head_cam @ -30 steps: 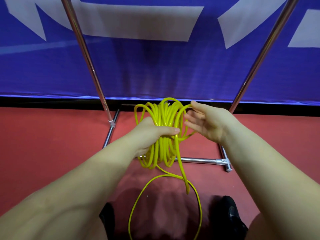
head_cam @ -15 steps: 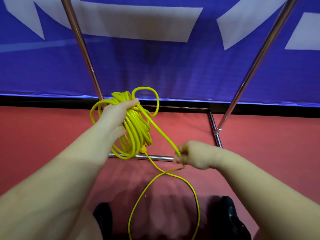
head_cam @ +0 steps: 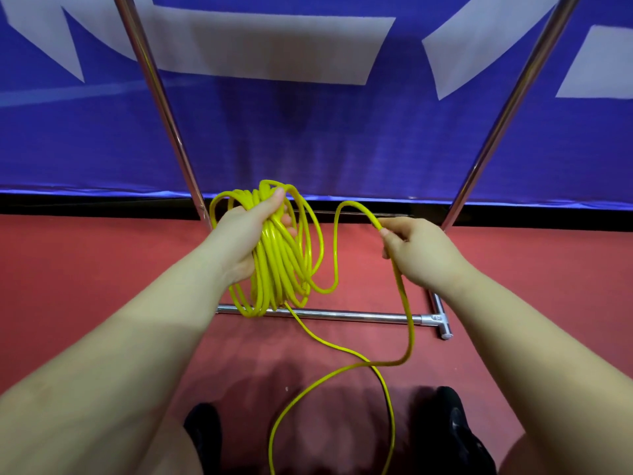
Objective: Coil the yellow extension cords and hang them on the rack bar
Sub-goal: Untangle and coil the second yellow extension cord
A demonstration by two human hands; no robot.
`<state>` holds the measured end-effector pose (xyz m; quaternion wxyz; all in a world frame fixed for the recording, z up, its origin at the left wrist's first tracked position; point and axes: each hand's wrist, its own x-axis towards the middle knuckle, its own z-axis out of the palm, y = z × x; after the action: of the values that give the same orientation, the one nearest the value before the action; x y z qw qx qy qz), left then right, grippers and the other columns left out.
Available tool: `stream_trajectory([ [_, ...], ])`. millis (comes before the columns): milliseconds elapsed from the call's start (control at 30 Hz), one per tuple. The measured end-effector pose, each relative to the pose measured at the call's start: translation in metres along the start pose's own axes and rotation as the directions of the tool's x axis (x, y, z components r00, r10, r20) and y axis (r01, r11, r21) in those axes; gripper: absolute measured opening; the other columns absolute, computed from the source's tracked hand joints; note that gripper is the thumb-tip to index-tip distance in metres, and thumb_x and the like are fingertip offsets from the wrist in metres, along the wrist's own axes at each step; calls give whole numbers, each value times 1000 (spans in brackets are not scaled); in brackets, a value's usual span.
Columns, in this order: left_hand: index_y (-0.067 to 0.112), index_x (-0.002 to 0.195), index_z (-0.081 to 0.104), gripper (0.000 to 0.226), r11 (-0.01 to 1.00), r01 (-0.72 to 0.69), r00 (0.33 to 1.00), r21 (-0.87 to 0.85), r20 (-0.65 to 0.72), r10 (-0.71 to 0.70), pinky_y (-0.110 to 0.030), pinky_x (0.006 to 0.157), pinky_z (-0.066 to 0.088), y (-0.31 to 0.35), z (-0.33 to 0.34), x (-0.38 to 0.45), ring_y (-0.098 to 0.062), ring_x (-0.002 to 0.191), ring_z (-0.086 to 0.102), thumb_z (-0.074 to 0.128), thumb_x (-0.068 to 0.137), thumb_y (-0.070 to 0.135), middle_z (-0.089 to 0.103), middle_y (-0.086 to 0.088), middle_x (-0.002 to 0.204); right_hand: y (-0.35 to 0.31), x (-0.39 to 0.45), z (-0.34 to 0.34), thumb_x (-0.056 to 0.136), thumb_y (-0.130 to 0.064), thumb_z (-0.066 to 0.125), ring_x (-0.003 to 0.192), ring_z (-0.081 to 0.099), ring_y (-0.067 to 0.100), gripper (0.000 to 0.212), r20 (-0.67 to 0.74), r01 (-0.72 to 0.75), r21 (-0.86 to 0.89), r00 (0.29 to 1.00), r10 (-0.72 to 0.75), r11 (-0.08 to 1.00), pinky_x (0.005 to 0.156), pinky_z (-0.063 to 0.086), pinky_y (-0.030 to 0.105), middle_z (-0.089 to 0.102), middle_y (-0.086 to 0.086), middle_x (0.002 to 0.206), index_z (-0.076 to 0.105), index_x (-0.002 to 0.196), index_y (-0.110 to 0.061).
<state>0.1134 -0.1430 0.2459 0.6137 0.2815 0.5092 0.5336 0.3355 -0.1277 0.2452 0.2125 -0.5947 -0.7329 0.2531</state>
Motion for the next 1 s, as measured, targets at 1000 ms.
stream_trajectory([
  [1000, 10, 72, 57, 30, 967, 47, 987, -251, -137, -83, -23, 44, 52, 2, 3, 2, -11, 43, 61, 50, 95, 28, 60, 2, 47, 3, -22, 40, 91, -37, 55, 75, 62, 22, 27, 567, 127, -117, 823, -39, 985, 72, 46, 30, 69, 10, 80, 57, 72, -18],
])
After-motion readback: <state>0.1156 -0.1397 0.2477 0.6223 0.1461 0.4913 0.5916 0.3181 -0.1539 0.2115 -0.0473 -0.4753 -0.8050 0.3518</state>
